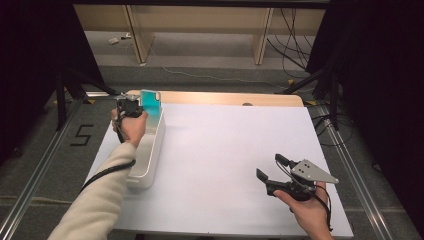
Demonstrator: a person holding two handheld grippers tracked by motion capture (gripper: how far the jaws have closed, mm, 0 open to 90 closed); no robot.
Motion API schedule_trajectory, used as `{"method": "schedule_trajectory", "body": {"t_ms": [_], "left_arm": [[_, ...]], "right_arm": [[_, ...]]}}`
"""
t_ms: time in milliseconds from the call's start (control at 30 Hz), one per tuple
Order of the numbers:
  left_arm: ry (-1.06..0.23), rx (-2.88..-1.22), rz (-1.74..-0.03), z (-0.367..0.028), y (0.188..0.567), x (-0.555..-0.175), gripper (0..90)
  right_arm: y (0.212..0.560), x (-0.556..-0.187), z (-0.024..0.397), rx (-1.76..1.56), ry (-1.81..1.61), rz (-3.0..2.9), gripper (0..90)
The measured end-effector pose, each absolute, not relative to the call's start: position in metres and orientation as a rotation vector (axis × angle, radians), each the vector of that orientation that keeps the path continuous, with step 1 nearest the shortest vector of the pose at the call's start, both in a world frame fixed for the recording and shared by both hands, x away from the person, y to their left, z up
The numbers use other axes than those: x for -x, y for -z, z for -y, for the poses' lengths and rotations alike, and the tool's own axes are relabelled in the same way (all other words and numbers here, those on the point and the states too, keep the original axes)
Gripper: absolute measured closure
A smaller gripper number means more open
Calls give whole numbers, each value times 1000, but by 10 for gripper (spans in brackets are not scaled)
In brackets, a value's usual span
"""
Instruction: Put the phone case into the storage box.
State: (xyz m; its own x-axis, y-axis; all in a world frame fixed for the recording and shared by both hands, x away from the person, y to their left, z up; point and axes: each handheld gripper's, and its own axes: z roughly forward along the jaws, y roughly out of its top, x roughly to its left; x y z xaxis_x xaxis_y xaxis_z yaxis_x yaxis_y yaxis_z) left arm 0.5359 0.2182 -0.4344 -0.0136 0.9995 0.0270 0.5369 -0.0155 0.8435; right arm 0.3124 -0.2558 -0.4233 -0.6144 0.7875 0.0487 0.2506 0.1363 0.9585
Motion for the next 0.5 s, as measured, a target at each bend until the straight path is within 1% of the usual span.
{"method": "schedule_trajectory", "body": {"t_ms": [500], "left_arm": [[-922, -1647, -1624, -217, 435, -537, 881]], "right_arm": [[424, -313, 255, -996, -1493, -1944, 181]]}}
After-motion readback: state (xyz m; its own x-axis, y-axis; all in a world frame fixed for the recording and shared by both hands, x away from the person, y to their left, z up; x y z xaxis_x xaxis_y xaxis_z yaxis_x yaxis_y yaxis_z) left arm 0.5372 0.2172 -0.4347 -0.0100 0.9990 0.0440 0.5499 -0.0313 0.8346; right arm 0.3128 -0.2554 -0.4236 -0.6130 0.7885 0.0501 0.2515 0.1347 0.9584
